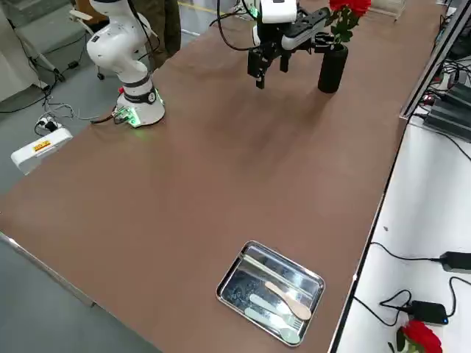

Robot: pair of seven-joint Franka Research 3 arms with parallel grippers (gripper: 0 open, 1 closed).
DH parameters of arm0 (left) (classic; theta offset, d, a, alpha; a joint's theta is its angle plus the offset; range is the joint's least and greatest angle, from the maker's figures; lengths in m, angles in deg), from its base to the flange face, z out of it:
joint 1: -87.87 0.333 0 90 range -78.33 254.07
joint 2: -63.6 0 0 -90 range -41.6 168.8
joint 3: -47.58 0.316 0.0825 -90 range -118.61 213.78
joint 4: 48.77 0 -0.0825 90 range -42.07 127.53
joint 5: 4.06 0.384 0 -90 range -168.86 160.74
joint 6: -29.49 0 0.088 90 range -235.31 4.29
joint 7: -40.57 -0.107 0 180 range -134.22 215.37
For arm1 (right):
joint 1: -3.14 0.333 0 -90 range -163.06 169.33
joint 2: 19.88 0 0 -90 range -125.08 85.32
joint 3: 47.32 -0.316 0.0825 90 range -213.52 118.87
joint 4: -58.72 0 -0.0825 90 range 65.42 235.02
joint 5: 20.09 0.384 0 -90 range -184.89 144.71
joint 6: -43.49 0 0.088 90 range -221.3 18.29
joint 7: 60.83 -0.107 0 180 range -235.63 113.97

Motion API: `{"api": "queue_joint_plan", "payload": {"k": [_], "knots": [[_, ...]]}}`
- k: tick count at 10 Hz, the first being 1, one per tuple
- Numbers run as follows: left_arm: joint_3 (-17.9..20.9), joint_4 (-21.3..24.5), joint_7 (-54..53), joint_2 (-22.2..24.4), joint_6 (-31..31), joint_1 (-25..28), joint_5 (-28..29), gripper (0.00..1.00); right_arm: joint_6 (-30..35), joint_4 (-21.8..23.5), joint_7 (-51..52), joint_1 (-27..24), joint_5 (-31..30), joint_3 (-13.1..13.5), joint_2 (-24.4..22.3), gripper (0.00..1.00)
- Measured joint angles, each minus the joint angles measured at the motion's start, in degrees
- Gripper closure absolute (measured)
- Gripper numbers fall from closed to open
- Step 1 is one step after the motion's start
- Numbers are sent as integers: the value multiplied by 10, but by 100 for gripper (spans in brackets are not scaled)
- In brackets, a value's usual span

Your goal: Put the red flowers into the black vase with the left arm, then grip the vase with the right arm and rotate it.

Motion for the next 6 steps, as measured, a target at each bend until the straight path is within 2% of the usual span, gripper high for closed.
{"api": "queue_joint_plan", "payload": {"k": [3,6], "knots": [[0,-7,-65,0,5,0,-4,39,0,0,0,0,0,-1,0,0],[0,-22,-85,0,5,0,-8,39,0,1,0,0,0,-1,0,0]]}}
